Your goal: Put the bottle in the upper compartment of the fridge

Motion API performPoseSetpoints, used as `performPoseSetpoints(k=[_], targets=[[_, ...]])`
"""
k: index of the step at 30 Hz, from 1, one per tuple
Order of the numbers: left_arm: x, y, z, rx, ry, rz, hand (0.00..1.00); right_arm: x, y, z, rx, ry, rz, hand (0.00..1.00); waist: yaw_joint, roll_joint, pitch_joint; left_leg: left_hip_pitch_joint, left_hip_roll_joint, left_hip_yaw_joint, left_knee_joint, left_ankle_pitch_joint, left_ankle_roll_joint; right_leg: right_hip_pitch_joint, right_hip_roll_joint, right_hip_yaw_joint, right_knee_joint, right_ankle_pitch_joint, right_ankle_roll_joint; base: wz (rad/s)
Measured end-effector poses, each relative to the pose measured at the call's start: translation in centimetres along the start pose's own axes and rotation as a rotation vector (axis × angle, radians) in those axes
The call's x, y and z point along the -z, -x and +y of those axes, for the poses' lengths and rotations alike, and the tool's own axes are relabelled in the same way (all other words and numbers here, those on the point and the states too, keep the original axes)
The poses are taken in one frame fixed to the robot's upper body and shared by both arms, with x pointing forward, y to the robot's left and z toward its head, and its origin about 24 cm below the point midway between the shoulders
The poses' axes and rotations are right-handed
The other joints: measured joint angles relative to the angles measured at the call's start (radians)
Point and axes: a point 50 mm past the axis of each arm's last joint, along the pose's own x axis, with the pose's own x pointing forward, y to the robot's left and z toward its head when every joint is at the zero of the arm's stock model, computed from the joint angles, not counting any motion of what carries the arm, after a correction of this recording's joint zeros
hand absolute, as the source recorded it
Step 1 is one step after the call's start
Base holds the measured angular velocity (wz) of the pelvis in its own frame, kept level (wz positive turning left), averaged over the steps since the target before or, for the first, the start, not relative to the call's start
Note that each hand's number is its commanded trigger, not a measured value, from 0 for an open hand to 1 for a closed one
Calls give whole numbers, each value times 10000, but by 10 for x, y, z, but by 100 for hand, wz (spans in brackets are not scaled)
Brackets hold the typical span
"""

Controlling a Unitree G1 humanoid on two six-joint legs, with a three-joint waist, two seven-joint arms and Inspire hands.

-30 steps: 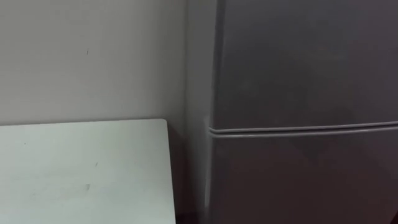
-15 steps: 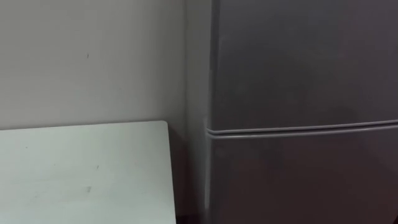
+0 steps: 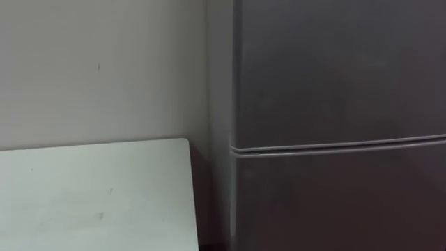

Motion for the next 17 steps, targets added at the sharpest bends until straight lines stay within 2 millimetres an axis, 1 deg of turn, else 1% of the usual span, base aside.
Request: performPoseSetpoints(k=[5, 8, 12, 17], targets=[[-9, 0, -2, 27, -114, -396, 0, -1, 1, 19, -959, 1243, -167, 0, 32, 0, 5, 3, 1, 6, -3, -6, -8, -9, 13, 38, -15, -3, -4, -2], [-18, 1, -6, -51, 24, -827, 0, -9, 1, 29, -1566, 1942, -494, 0, 77, -7, 11, 2, 1, 18, -5, -13, -8, -9, 12, 30, -20, -3, -3, 0], [-28, 2, -9, -173, 70, -1333, 0, -12, 2, 34, -1932, 2059, -632, 0, 190, 4, 16, -4, 2, 17, -5, -16, -10, -7, 14, 30, -28, -3, -3, 0], [-31, 3, -10, -306, 127, -1582, 0, -14, 2, 38, -2236, 2314, -826, 0, 249, 25, 30, -12, 4, 13, -7, -17, -13, -7, 17, 21, -35, -2, -3, 0]])
